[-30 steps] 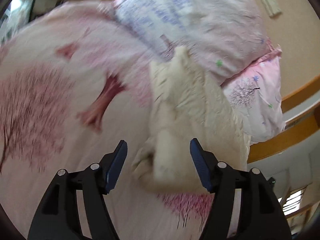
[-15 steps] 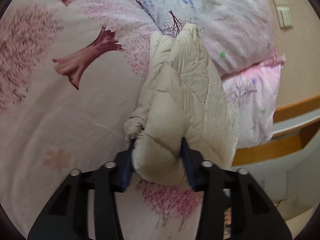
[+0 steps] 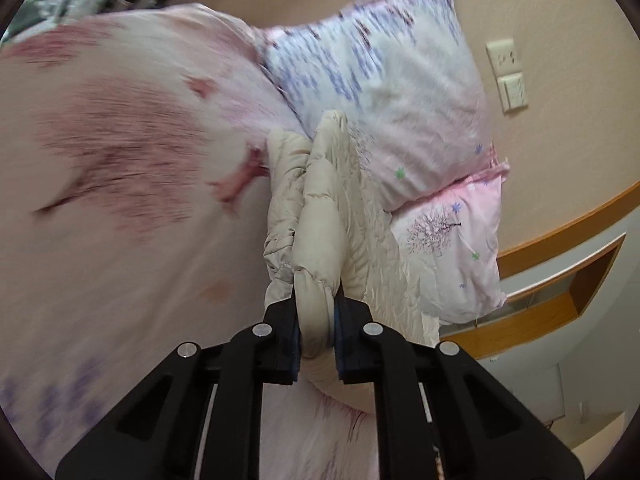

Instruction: Fold large clothes

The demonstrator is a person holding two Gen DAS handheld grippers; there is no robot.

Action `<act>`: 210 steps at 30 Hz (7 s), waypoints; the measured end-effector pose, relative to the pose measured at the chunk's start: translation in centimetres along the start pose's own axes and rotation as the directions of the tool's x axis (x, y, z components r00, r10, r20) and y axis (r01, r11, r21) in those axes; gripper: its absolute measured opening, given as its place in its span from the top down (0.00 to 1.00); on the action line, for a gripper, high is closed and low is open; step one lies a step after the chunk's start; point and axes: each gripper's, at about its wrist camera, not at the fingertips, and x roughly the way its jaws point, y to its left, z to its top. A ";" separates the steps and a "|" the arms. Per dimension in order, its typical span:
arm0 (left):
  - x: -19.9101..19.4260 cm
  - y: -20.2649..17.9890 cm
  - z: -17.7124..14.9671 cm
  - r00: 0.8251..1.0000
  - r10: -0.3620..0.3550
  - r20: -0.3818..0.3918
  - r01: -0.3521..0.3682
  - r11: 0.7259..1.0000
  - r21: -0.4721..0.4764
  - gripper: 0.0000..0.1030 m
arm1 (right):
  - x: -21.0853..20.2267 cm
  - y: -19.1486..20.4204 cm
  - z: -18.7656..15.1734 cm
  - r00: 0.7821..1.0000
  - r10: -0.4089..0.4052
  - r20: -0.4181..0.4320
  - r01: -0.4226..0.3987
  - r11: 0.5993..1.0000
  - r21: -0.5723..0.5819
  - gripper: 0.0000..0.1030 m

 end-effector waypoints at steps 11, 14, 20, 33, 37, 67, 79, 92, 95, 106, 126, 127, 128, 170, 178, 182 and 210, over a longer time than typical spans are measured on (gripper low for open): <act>-3.9 2.1 -3.2 0.992 0.116 0.040 -0.118 0.991 0.068 0.49 | -3.3 7.3 -3.7 0.864 -0.354 0.358 0.457 0.849 -0.264 0.41; -5.2 2.1 -3.7 0.986 0.146 0.082 -0.153 0.984 0.087 0.36 | -1.9 11.5 -4.2 0.845 -0.321 0.427 0.491 0.783 -0.382 0.41; -5.8 1.1 -5.6 0.988 0.137 0.067 -0.146 0.979 0.142 0.35 | 5.8 16.3 -5.4 0.887 -0.303 0.348 0.455 0.700 -0.550 0.56; -1.4 0.4 -6.7 0.993 0.109 -0.040 -0.105 0.989 0.104 0.35 | 14.1 19.2 -5.9 0.874 -0.376 0.307 0.486 0.667 -0.564 0.60; -1.0 1.0 -6.3 0.992 0.122 -0.026 -0.121 0.991 0.052 0.34 | 15.7 18.1 -5.7 0.859 -0.434 0.271 0.508 0.655 -0.559 0.59; 0.6 -9.6 -3.4 0.983 -0.091 0.160 0.046 0.962 0.268 0.75 | 18.4 17.2 -6.5 0.810 -0.503 0.302 0.575 0.579 -0.578 0.56; 6.9 -19.6 -8.7 0.939 -0.333 -0.083 0.336 0.841 0.425 0.75 | 20.3 17.8 -6.9 0.781 -0.514 0.354 0.614 0.529 -0.586 0.54; 12.1 -22.0 -12.1 0.929 -0.322 -0.182 0.370 0.819 0.438 0.75 | 9.2 13.7 -4.5 0.917 -0.292 0.271 0.392 0.787 -0.477 0.42; 13.0 -23.1 -13.7 0.936 -0.294 -0.192 0.351 0.794 0.497 0.75 | 6.0 11.2 -3.2 0.906 -0.308 0.292 0.407 0.823 -0.395 0.42; 18.8 -25.9 -21.9 0.910 -0.165 -0.381 0.385 0.677 0.627 0.75 | 3.6 3.0 0.0 0.933 -0.298 0.200 0.339 0.915 -0.219 0.41; 22.3 -26.4 -29.6 0.930 0.117 -0.347 0.281 0.383 0.880 0.65 | -7.7 2.4 4.0 0.911 -0.067 0.407 0.134 0.981 -0.137 0.41; 22.5 -26.5 -30.1 0.929 0.126 -0.347 0.280 0.372 0.885 0.65 | -7.5 3.3 4.1 0.918 -0.041 0.396 0.120 0.977 -0.177 0.41; 22.7 -26.5 -30.3 0.928 0.134 -0.347 0.279 0.365 0.888 0.65 | -7.0 4.1 4.0 0.927 -0.034 0.373 0.115 0.974 -0.195 0.41; 22.9 -27.9 -17.5 0.941 0.259 -0.218 0.087 0.437 0.895 0.41 | -1.1 1.1 6.9 0.897 -0.418 0.143 0.438 0.882 -0.171 0.92; 24.3 -27.2 -18.8 0.925 0.298 -0.235 0.082 0.448 0.890 0.41 | -0.9 -0.2 7.6 0.871 -0.470 0.142 0.488 0.860 -0.148 0.92; 25.0 -26.9 -19.5 0.920 0.317 -0.230 0.073 0.438 0.896 0.41 | -1.2 -1.1 7.4 0.882 -0.449 0.145 0.466 0.876 -0.126 0.91; 20.9 -26.3 -21.5 0.920 0.255 -0.298 0.173 0.415 0.893 0.41 | -5.6 -2.4 -3.8 0.933 -0.338 0.122 0.355 0.921 -0.164 0.89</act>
